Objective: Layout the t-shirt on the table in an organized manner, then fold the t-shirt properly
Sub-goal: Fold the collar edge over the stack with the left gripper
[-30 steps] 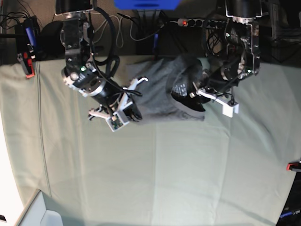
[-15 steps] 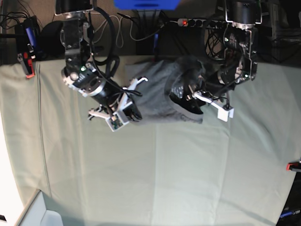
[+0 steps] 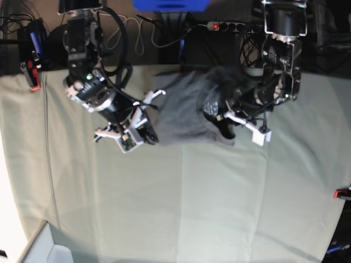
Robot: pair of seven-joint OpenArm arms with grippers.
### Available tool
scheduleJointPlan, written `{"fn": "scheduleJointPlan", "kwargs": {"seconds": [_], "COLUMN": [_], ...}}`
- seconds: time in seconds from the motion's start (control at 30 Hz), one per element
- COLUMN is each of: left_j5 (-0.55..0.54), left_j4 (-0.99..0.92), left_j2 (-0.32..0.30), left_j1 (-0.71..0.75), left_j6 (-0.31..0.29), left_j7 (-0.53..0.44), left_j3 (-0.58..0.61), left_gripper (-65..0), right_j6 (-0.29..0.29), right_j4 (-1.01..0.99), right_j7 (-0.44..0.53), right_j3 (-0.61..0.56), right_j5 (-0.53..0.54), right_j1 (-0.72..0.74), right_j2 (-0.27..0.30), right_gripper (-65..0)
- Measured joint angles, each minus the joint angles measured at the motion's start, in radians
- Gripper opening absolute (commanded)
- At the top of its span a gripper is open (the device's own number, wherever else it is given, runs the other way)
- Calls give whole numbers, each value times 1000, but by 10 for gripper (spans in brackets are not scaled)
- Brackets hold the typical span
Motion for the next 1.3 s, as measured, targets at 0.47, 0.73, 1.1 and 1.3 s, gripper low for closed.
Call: {"fn": "scheduleJointPlan", "kwargs": {"seconds": [0.47,0.73,1.1,1.3], "left_j5": [34,274,520,537], "left_j4": [-25,-29,-151,-275], "left_j2": [-75,-3,145,142], "left_j1": [-183,-318,-391,-435], "left_j6": [16,13,9,10], "left_j7": [17,24,-121,-229], "left_j3": [359,477,586,682], "left_gripper": [-650,-650,-650,-650], "right_j6": [0,1,1,1], "right_j4": [55,55,55,55], "right_j7": [0,2,3,4], "right_j3": [284,464,558,578], "right_j5": [1,4,7,8], "right_j1": [-66,-93,-169,-182], "right_j2": [-5,-10,-16,-16], "right_gripper": [-646,-646,-648,-648]}}
